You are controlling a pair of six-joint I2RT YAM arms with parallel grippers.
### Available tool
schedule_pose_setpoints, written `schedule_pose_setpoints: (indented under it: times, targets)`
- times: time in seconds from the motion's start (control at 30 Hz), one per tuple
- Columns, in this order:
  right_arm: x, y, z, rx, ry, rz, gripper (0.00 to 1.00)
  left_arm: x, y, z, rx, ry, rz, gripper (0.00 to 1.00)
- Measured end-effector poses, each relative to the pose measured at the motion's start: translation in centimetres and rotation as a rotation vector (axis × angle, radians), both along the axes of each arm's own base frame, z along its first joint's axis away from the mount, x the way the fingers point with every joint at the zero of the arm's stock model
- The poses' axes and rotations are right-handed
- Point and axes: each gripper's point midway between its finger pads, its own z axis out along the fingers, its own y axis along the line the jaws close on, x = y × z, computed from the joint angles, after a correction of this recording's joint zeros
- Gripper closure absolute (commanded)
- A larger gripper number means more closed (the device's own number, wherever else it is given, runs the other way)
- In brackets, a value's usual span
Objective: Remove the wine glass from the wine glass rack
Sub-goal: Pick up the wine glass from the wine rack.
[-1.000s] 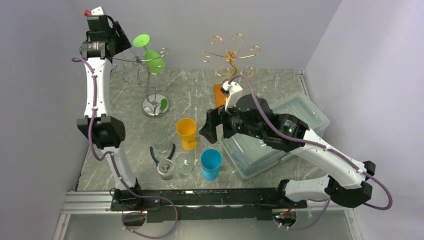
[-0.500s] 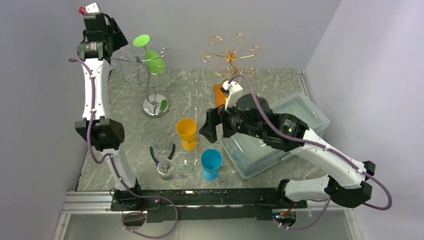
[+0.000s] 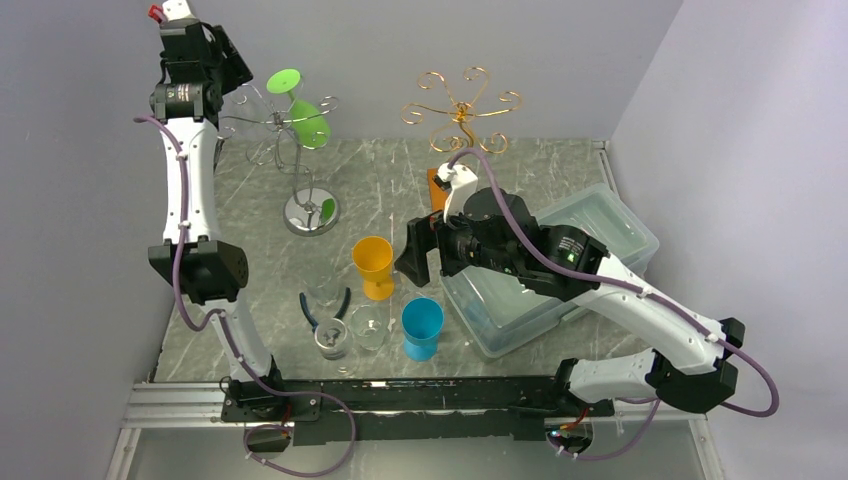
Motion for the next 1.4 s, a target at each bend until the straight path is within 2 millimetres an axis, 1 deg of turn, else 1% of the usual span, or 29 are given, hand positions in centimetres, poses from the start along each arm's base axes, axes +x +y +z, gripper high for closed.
schedule_pose_setpoints:
  times: [0.17,0.33,0.43,0.6,1.13,1.4]
  targets:
    - [0.0,0.1,-0.1,-0.003,0.002,0.0,0.0,1.0,-0.3,-0.3,-0.017,-0.015,-0.016,0.62]
    - [0.2,0.1,-0.2,-0.006,0.004,-0.002,0.0,1.9,-0.7,-1.6,-0.033,0.001,-0.039,0.63]
    - [0.3,0.1,-0.3,-0.008,0.005,-0.004,0.0,2.2,-0.9,-1.9,-0.04,0.004,-0.05,0.63]
    - [0.3,0.1,-0.3,-0.008,0.005,-0.006,0.0,2.4,-1.2,-1.6,-0.043,-0.009,-0.067,0.64]
    - [0.4,0.0,-0.3,-0.007,0.005,-0.009,0.0,2.5,-2.0,-1.6,-0.054,-0.009,-0.106,0.66]
    - [0.5,0.1,-0.3,-0.003,0.003,-0.01,0.0,2.4,-2.9,-1.6,-0.058,-0.007,-0.131,0.67]
